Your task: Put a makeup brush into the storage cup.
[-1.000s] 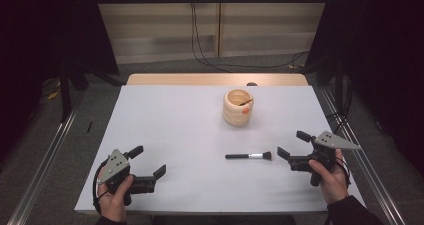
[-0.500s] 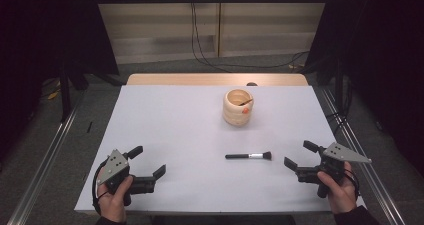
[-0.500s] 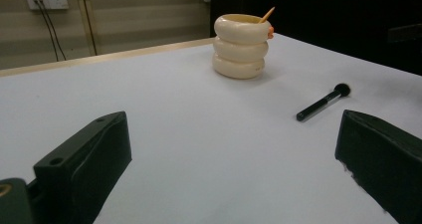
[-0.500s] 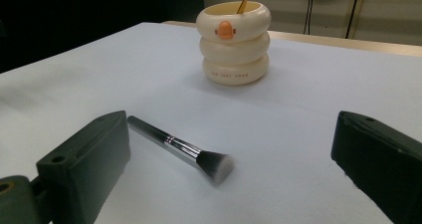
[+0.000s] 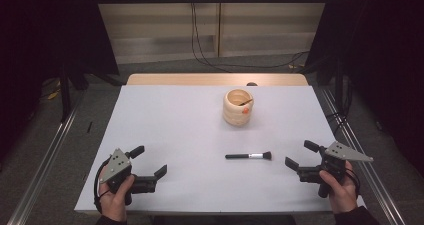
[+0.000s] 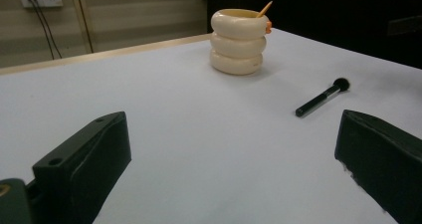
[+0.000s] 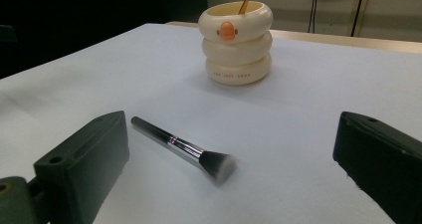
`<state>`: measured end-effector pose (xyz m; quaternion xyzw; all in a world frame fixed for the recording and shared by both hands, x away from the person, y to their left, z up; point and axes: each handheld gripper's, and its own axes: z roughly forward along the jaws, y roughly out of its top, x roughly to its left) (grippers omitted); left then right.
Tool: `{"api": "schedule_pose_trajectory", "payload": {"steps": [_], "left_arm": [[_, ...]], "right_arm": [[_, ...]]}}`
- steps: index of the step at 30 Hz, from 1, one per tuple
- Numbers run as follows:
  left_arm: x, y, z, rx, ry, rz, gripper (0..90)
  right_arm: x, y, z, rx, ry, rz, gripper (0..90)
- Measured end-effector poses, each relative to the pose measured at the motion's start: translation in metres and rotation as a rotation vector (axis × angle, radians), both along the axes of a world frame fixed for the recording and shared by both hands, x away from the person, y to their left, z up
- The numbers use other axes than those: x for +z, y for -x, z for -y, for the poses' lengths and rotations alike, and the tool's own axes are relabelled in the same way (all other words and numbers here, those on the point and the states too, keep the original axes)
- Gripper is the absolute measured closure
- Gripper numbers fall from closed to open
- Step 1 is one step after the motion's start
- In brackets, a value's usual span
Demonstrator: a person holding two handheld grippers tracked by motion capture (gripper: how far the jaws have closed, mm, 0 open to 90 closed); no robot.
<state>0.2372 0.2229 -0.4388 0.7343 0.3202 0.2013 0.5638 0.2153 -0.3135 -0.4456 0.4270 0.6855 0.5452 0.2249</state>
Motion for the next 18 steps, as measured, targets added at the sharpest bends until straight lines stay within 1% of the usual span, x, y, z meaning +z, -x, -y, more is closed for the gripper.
{"api": "schedule_pose_trajectory", "payload": {"steps": [1, 2, 3, 4, 5, 6, 7, 8, 9, 10, 11, 12, 13, 14, 15, 17, 18], "left_arm": [[0.0, 0.0, 0.001, -0.003, -0.005, 0.001, 1.2], [0.0, 0.0, 0.002, 0.001, -0.016, 0.007, 1.2], [0.0, 0.0, 0.002, 0.001, -0.018, 0.009, 1.2], [0.0, 0.0, 0.002, 0.005, -0.004, 0.006, 1.2], [0.001, 0.0, 0.002, 0.001, -0.007, 0.008, 1.1], [0.001, 0.0, 0.002, 0.003, 0.001, 0.01, 1.1], [0.001, 0.0, 0.002, 0.003, 0.001, 0.01, 1.1], [0.001, 0.0, 0.004, 0.008, 0.0, 0.008, 1.1], [0.001, 0.0, 0.005, 0.0, -0.009, 0.012, 1.1], [0.001, 0.0, 0.005, 0.0, -0.009, 0.012, 1.1], [0.001, 0.0, 0.005, -0.002, -0.01, 0.016, 1.1], [0.001, -0.001, 0.004, -0.008, -0.004, 0.015, 1.1], [0.001, 0.0, 0.004, 0.002, -0.003, 0.011, 1.1], [0.001, 0.0, 0.003, 0.007, 0.001, 0.007, 1.1], [0.001, 0.0, 0.003, 0.007, -0.003, 0.008, 1.1], [0.001, -0.001, 0.002, 0.014, -0.008, 0.011, 0.9], [0.001, -0.001, 0.002, 0.015, -0.011, 0.013, 0.9]], "right_arm": [[0.0, 0.0, 0.0, 0.012, 0.008, 0.007, 0.7], [0.0, 0.0, 0.0, 0.012, 0.008, 0.007, 0.7], [0.001, -0.001, 0.0, 0.01, 0.018, 0.018, 0.7], [0.001, -0.001, 0.0, 0.01, 0.018, 0.018, 0.7], [0.002, -0.002, -0.001, 0.02, 0.014, 0.025, 0.7], [0.002, -0.002, -0.002, 0.022, 0.012, 0.035, 0.7], [0.002, -0.002, -0.002, 0.022, 0.012, 0.035, 0.7], [0.004, -0.003, -0.002, 0.025, 0.017, 0.055, 0.7], [0.004, -0.003, -0.003, 0.022, 0.016, 0.057, 0.7], [0.004, -0.003, -0.003, 0.022, 0.016, 0.057, 0.7], [0.006, -0.005, -0.004, 0.032, 0.014, 0.066, 0.7], [0.006, -0.005, -0.004, 0.032, 0.014, 0.066, 0.7], [0.007, -0.006, -0.004, 0.048, 0.013, 0.061, 0.7], [0.009, -0.009, -0.006, 0.069, 0.028, 0.059, 0.7], [0.009, -0.009, -0.006, 0.069, 0.028, 0.059, 0.7], [0.011, -0.014, -0.009, 0.094, 0.033, 0.051, 0.7], [0.011, -0.014, -0.009, 0.094, 0.033, 0.051, 0.7]]}}
